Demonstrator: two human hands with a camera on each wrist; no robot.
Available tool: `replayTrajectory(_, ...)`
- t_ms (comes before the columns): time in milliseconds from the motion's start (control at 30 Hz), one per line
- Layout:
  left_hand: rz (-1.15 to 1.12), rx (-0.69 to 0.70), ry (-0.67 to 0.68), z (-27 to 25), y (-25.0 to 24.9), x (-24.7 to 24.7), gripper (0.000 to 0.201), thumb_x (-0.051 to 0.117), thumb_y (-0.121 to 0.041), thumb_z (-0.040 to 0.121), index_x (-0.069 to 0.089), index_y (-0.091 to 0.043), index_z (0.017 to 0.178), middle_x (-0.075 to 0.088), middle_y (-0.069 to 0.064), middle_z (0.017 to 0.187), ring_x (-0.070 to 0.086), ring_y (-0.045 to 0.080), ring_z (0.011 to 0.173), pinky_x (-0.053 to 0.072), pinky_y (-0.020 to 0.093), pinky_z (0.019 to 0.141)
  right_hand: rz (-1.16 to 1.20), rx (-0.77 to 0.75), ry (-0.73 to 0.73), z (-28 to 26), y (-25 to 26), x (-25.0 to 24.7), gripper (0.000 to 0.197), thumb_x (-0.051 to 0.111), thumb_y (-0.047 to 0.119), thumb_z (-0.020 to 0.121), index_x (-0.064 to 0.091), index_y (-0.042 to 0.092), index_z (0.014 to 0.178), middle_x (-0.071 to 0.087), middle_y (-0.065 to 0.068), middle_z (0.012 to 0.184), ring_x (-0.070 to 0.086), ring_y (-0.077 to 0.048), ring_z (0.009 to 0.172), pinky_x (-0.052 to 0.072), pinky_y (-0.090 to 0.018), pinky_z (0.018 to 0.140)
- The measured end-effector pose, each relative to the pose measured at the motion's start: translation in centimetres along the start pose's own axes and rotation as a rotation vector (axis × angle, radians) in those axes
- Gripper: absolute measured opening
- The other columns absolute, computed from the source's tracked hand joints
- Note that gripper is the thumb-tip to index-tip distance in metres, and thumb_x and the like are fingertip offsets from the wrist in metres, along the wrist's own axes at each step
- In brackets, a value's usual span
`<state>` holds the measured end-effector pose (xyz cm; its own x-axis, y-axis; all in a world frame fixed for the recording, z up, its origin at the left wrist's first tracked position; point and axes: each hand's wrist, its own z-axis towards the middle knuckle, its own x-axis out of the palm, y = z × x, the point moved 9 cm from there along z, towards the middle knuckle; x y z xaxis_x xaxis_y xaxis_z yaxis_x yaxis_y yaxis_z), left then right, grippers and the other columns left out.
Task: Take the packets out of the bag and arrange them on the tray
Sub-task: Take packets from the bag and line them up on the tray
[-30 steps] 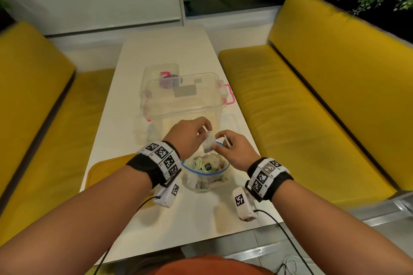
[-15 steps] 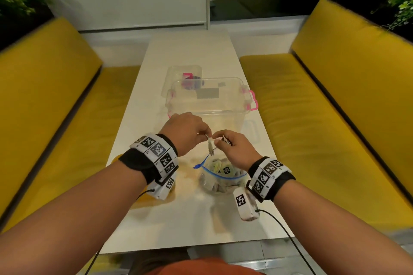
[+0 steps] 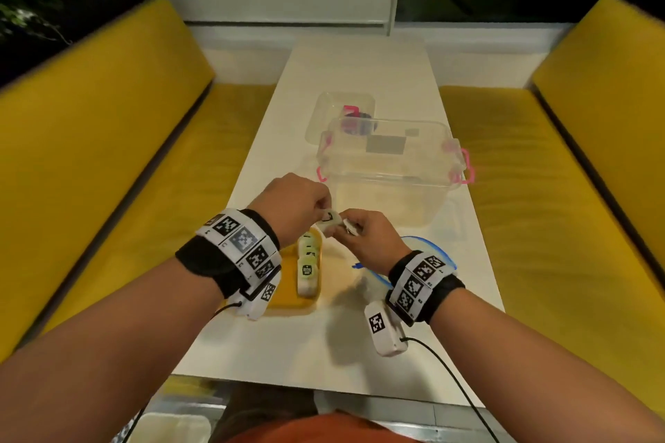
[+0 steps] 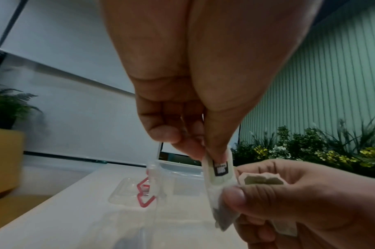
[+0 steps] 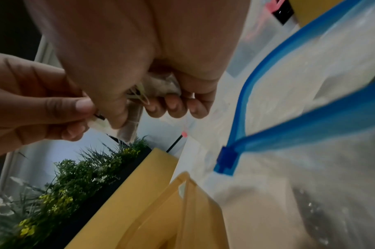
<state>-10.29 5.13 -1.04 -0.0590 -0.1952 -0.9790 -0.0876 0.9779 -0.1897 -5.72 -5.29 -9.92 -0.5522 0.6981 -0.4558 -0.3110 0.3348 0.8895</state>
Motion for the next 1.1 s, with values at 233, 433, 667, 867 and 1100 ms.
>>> replayTrajectory(233,0.011,-0.097,0.089,-1.2,4.7,2.0,0.02,0.056,-0.017,0.091,0.072,-0.024,0.101,0.07,-0.002,0.1,0.061,0.018,0.096,0.044,0.025,0.075,0.144,0.21,0.068,0.8,-2.6,2.7,0.011,0.046,0.015,0.094,0.037,0.021,0.093,0.045,-0.003,0.085,0.038,-0.016,0.067,0.035,-0.028,0.06)
replayTrajectory(433,0.062,-0.032,0.469,-1.9,5.1,8.8,0.013,0.073,-0.015,0.081,0.074,-0.023,0.091,0.059,-0.014,0.076,0.06,0.009,0.08,0.042,0.022,0.07,0.111,0.261,0.085,1.4,-3.5,2.9,0.006,0.052,0.016,0.089,0.053,0.011,0.088,0.053,-0.001,0.073,0.047,-0.017,0.065,0.038,-0.026,0.059)
replayTrajectory(667,0.068,-0.004,0.608,0.5,4.8,12.8,0.016,0.079,-0.025,0.075,0.075,-0.026,0.091,0.067,-0.014,0.084,0.063,0.009,0.087,0.052,0.027,0.084,0.144,0.22,0.155,1.5,-3.4,3.6,0.012,0.059,0.018,0.096,0.06,0.005,0.095,0.067,-0.019,0.083,0.068,-0.024,0.062,0.051,-0.032,0.054)
replayTrajectory(867,0.079,-0.03,0.602,1.9,5.2,14.1,0.013,0.078,-0.027,0.075,0.071,-0.027,0.087,0.064,-0.015,0.081,0.062,0.01,0.086,0.05,0.026,0.08,0.027,0.235,0.147,1.7,-4.4,4.4,0.007,0.052,0.008,0.095,0.057,0.013,0.097,0.065,-0.006,0.082,0.051,-0.012,0.059,0.042,-0.027,0.058)
replayTrajectory(1100,0.154,-0.109,0.615,0.7,7.6,14.0,0.038,0.073,-0.058,0.069,0.048,-0.029,0.071,0.055,-0.009,0.071,0.056,0.016,0.072,0.049,0.033,0.074,-0.003,0.273,0.161,1.6,-4.8,5.4,0.013,0.056,0.021,0.096,0.059,0.008,0.097,0.069,-0.014,0.09,0.065,-0.02,0.064,0.048,-0.024,0.051)
